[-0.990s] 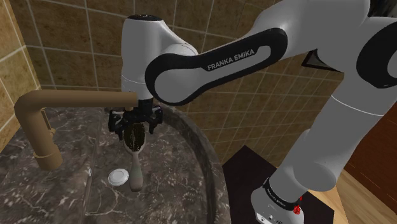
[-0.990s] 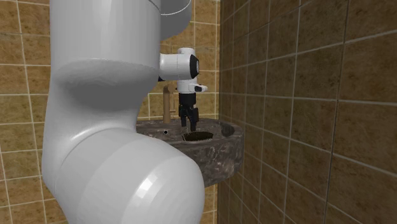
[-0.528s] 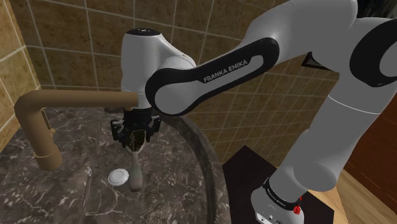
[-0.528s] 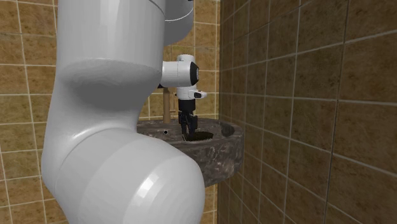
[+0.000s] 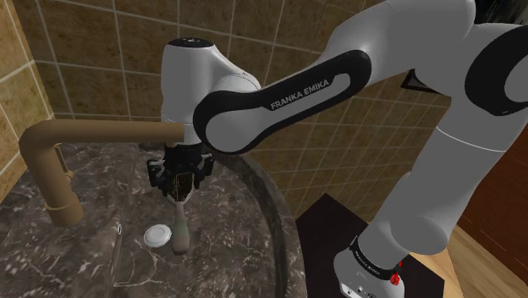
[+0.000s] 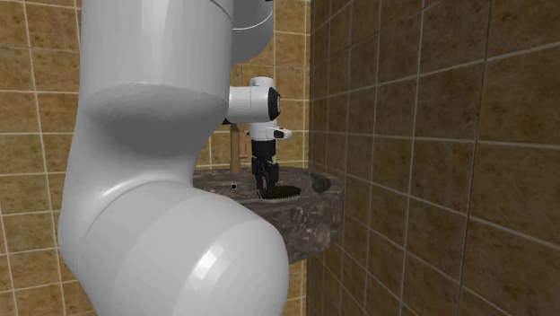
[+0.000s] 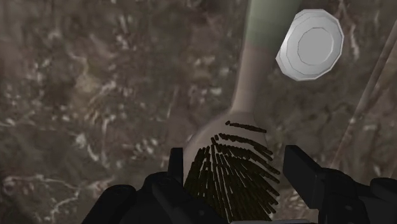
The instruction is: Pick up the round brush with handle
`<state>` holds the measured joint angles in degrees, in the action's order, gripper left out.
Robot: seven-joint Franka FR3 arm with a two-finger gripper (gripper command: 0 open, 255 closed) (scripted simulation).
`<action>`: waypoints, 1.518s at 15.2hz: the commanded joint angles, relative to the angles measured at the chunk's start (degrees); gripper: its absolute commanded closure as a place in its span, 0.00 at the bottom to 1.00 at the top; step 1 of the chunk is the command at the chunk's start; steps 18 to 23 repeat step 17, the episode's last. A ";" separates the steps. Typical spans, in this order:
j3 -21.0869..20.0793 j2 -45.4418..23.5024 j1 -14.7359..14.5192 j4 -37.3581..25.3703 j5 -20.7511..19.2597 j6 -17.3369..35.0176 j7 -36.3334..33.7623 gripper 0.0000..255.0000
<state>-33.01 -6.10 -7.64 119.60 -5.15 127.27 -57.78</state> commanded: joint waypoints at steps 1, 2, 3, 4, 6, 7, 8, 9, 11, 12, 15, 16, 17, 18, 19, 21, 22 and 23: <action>-0.13 0.37 -0.03 -0.21 0.32 -0.72 0.22 1.00; -0.16 0.77 0.01 -0.59 0.63 -1.44 0.44 1.00; -0.18 1.17 0.06 -0.98 0.93 -2.15 0.66 1.00; -0.19 1.55 0.10 -1.39 1.22 -2.87 0.87 1.00; -0.21 2.28 0.17 -2.24 1.75 -4.31 1.25 1.00; -0.21 2.62 0.19 -2.68 2.01 -5.03 1.43 1.00; -0.20 2.95 0.22 -3.14 2.24 -5.75 1.61 1.00; -0.20 3.26 0.25 -3.61 2.47 -6.48 1.77 1.00; -0.19 3.86 0.30 -4.58 2.88 -7.94 2.07 1.00; -0.18 4.13 0.33 -5.09 3.07 -8.68 2.21 1.00; -0.15 4.87 0.40 -6.69 3.57 -10.89 2.59 1.00; -0.15 4.92 0.41 -6.76 3.60 -11.00 2.61 1.00; -0.15 4.91 0.41 -6.77 3.60 -11.00 2.61 1.00; -0.15 4.91 0.41 -6.77 3.60 -11.00 2.61 1.00; -0.15 4.91 0.41 -6.77 3.60 -11.00 2.61 1.00; -0.15 4.91 0.41 -6.77 3.60 -11.00 2.61 1.00; -0.15 4.91 0.41 -6.77 3.60 -11.00 2.61 1.00; -0.15 4.91 0.41 -6.77 3.60 -11.00 2.61 1.00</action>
